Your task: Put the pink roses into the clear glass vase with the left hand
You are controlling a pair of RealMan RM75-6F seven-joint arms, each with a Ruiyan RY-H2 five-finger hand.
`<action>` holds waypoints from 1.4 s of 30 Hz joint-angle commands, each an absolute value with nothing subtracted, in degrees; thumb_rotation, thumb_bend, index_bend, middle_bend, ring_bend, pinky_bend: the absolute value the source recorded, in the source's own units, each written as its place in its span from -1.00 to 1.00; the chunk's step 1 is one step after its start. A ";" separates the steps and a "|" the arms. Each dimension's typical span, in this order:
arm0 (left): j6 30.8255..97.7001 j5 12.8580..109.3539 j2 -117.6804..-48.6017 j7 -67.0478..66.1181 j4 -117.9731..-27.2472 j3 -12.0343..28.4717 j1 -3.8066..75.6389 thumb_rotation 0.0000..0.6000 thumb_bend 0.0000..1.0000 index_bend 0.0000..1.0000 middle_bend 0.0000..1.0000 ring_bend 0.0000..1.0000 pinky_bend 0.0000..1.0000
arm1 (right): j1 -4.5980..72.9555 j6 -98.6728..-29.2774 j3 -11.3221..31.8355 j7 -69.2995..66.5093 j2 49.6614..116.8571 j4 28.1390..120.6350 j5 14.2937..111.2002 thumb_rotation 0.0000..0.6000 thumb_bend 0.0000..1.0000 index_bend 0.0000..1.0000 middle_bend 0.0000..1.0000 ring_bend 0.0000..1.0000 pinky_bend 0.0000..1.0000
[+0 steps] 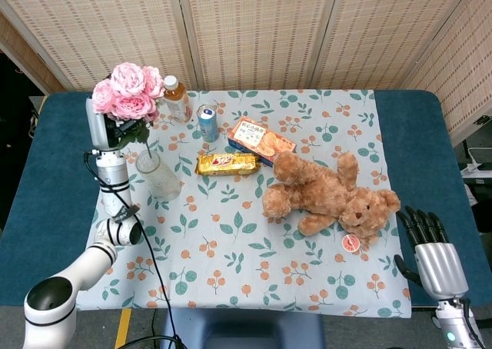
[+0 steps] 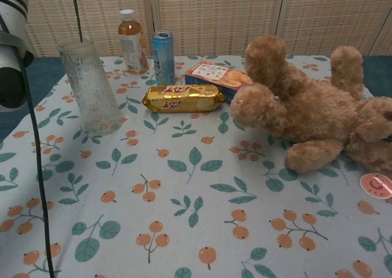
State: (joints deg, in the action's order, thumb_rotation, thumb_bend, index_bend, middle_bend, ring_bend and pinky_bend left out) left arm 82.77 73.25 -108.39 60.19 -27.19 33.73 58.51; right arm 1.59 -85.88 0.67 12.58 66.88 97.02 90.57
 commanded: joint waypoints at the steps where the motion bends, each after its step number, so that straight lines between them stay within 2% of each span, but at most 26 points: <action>1: 82.71 73.36 -109.22 61.93 -26.55 32.35 57.82 1.00 0.28 0.19 0.40 -0.06 -0.46 | 1.44 -86.46 0.74 12.44 66.96 96.97 90.81 1.00 -0.41 -1.00 -1.00 -1.00 -1.00; 8: 84.83 74.32 -110.99 61.54 -25.96 29.08 55.43 1.00 0.25 0.08 0.33 -0.13 -0.55 | 1.36 -86.76 0.36 11.94 66.79 97.13 91.53 1.00 -0.40 -1.00 -1.00 -1.00 -1.00; 10: 84.19 74.41 -111.27 62.60 -27.16 27.72 53.51 1.00 0.20 -0.05 0.27 -0.19 -0.61 | 1.35 -87.13 0.11 11.17 66.73 96.97 92.42 1.00 -0.41 -1.00 -1.00 -1.00 -1.00; 11: 83.40 74.38 -110.97 63.28 -28.15 27.10 52.47 1.00 0.16 -0.19 0.21 -0.25 -0.66 | 1.35 -87.11 -0.13 10.83 66.58 96.92 92.79 1.00 -0.41 -1.00 -1.00 -1.00 -1.00; 13: 82.30 74.92 -109.92 63.56 -30.56 25.13 49.96 1.00 0.09 -0.47 0.00 -0.42 -0.75 | 1.32 -87.03 -0.53 10.20 66.16 96.90 93.28 1.00 -0.41 -1.00 -1.00 -1.00 -1.00; 15: 81.14 75.48 -108.57 63.63 -33.37 23.31 47.77 1.00 -0.02 -0.83 -0.39 -0.69 -0.86 | 1.29 -87.44 -0.47 9.76 66.21 96.75 93.62 1.00 -0.41 -1.00 -1.00 -1.00 -1.00; 17: 80.14 76.02 -106.89 63.13 -36.69 21.66 45.80 1.00 -0.10 -0.98 -0.68 -0.88 -0.92 | 1.20 -87.76 -0.57 9.34 66.28 96.61 93.97 1.00 -0.41 -1.00 -1.00 -1.00 -1.00; 18: 80.05 76.13 -106.59 63.08 -37.34 21.40 45.47 1.00 -0.12 -1.00 -0.78 -0.93 -0.94 | 1.18 -87.81 -0.59 9.29 66.26 96.60 94.02 1.00 -0.41 -1.00 -1.00 -1.00 -1.00; 22: 78.93 77.10 -103.71 62.03 -42.65 19.03 42.93 1.00 -0.20 -1.00 -0.99 -1.00 -0.96 | 0.98 -88.25 -0.74 9.00 66.12 96.63 94.39 1.00 -0.41 -1.00 -1.00 -1.00 -1.00; 25: 78.75 78.68 -97.66 58.19 -52.34 14.78 37.77 1.00 -0.22 -1.00 -1.00 -1.00 -0.96 | 0.68 -89.20 -0.69 8.38 65.89 96.72 94.85 1.00 -0.41 -1.00 -1.00 -1.00 -1.00; 31: 78.15 79.34 -88.91 52.42 -66.43 11.68 32.73 1.00 -0.25 -1.00 -1.00 -1.00 -0.96 | 0.74 -89.01 -0.93 8.12 65.89 96.66 95.26 1.00 -0.41 -1.00 -1.00 -1.00 -1.00; 39: 75.61 79.41 -81.85 45.48 -75.59 8.28 28.90 0.98 -0.26 -1.00 -1.00 -1.00 -0.96 | 0.77 -88.88 -1.41 8.06 65.74 96.77 96.11 1.00 -0.41 -1.00 -1.00 -1.00 -1.00; 42: 72.98 78.29 -79.61 42.24 -77.58 6.72 27.74 0.90 -0.26 -1.00 -1.00 -1.00 -0.96 | 0.64 -89.30 -1.54 7.65 65.49 96.87 96.58 1.00 -0.41 -1.00 -1.00 -1.00 -1.00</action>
